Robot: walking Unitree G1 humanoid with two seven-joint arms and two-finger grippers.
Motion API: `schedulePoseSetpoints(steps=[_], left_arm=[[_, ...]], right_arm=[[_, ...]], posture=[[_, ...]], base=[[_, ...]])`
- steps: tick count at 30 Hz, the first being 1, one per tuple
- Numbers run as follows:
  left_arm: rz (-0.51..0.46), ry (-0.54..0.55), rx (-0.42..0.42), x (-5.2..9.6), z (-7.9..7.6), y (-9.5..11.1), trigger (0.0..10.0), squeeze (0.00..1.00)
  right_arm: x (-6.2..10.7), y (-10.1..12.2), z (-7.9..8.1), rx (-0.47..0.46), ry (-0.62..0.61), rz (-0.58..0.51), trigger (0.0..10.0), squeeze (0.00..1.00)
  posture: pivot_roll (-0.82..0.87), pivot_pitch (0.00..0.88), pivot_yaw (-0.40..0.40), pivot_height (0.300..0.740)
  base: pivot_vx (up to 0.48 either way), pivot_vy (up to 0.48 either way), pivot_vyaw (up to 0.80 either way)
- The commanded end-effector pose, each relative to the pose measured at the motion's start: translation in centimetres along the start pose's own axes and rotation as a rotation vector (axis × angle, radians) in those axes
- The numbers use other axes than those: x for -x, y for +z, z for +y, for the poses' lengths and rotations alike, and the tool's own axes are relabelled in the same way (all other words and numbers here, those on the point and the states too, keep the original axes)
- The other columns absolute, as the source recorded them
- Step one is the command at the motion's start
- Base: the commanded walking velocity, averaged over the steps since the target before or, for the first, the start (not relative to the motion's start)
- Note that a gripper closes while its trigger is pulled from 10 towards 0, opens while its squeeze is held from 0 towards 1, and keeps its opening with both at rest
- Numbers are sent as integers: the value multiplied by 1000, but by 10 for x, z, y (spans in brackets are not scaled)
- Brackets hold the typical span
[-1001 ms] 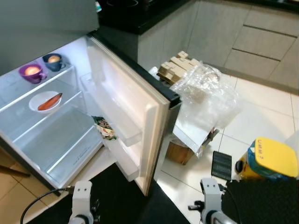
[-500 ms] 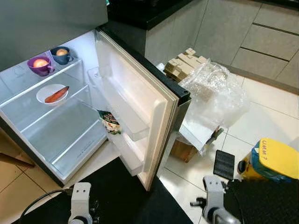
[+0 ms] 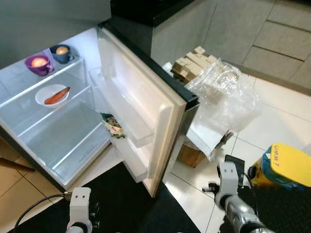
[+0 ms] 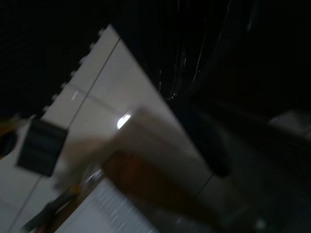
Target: Restocking fridge
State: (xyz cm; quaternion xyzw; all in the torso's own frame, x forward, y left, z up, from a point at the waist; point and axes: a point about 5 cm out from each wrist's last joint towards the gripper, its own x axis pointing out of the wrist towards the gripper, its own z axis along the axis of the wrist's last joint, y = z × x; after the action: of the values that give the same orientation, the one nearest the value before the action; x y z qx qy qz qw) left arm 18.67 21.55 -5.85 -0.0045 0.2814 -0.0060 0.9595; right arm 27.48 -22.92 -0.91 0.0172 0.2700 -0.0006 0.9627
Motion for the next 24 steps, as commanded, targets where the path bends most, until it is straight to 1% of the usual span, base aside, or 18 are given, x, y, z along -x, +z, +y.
schedulePoseSetpoints(steps=[1, 3, 4, 5, 7, 8, 9, 12, 13, 14, 16, 18, 19, 20, 21, 22, 23, 24], left_arm=[[-19, 6, -23, 4, 10, 1, 10000, 0], [-45, -2, -41, 5, 12, 4, 10000, 0], [-94, -31, -54, 5, 13, 10, 10000, 0], [-94, -31, -54, 5, 13, 10, 10000, 0], [-189, -129, -99, 7, 11, 23, 10000, 0], [-189, -129, -99, 7, 11, 23, 10000, 0], [-222, -183, -140, 8, 9, 29, 10000, 0], [-307, -349, -194, 11, -3, 44, 10000, 0], [-341, -401, -174, 11, -8, 51, 10000, 0], [-341, -401, -174, 11, -8, 51, 10000, 0], [-394, -472, -149, 13, -16, 62, 10000, 0], [-415, -499, -144, 14, -19, 67, 10000, 0], [-449, -542, -154, 16, -25, 75, 10000, 0], [-449, -542, -154, 16, -25, 75, 10000, 0], [-487, -585, -175, 18, -32, 85, 10000, 0], [-487, -585, -175, 18, -32, 85, 10000, 0], [-532, -632, -208, 19, -41, 98, 10000, 0], [-532, -632, -208, 19, -41, 98, 10000, 0]], right_arm=[[1, -2, -3, -35, -11, -1, 10000, 0], [0, 4, -4, -45, -14, -20, 10000, 0], [-3, 16, -4, -62, -14, -56, 10000, 0], [-3, 16, -4, -62, -14, -56, 10000, 0], [-9, 38, -2, -93, -9, -124, 10000, 0], [-9, 38, -2, -93, -9, -124, 10000, 0], [-11, 48, 0, -95, -5, -151, 10000, 0], [-15, 69, 1, -72, -52, -206, 10000, 0], [-15, 77, -1, -104, -83, -232, 10000, 0], [-15, 77, -1, -104, -83, -232, 10000, 0], [-16, 86, -4, -161, -117, -264, 10000, 0], [-16, 89, -4, -180, -126, -273, 10000, 0], [-17, 94, -2, -178, -122, -279, 10000, 0], [-17, 94, -2, -178, -122, -279, 10000, 0], [-18, 100, 3, -196, -107, -292, 10000, 0], [-18, 100, 3, -196, -107, -292, 10000, 0], [-20, 107, 9, -227, -85, -305, 10000, 0], [-20, 107, 9, -227, -85, -305, 10000, 0]], posture=[[-127, 110, -45, 738], [-127, 110, -45, 738], [-125, 112, -48, 738], [-125, 112, -48, 738], [-119, 111, -57, 738], [-119, 111, -57, 738], [-117, 111, -59, 738], [-110, 110, -68, 738], [-106, 110, -70, 738], [-106, 110, -70, 738], [-104, 109, -71, 738], [-104, 109, -71, 738], [-105, 106, -70, 738], [-105, 106, -70, 738], [-108, 103, -67, 738], [-108, 103, -67, 738], [-107, 101, -66, 738], [-107, 101, -66, 738]], base=[[0, 0, 0], [0, 0, 0], [0, 0, 0], [0, 0, 0], [0, 0, 0], [0, 0, 0], [0, 0, 0], [0, 0, 0], [0, 0, 0], [0, 0, 0], [0, 0, 0], [0, 0, 0], [0, 0, 0], [0, 0, 0], [0, 0, 0], [0, 0, 0], [0, 0, 0], [0, 0, 0]])
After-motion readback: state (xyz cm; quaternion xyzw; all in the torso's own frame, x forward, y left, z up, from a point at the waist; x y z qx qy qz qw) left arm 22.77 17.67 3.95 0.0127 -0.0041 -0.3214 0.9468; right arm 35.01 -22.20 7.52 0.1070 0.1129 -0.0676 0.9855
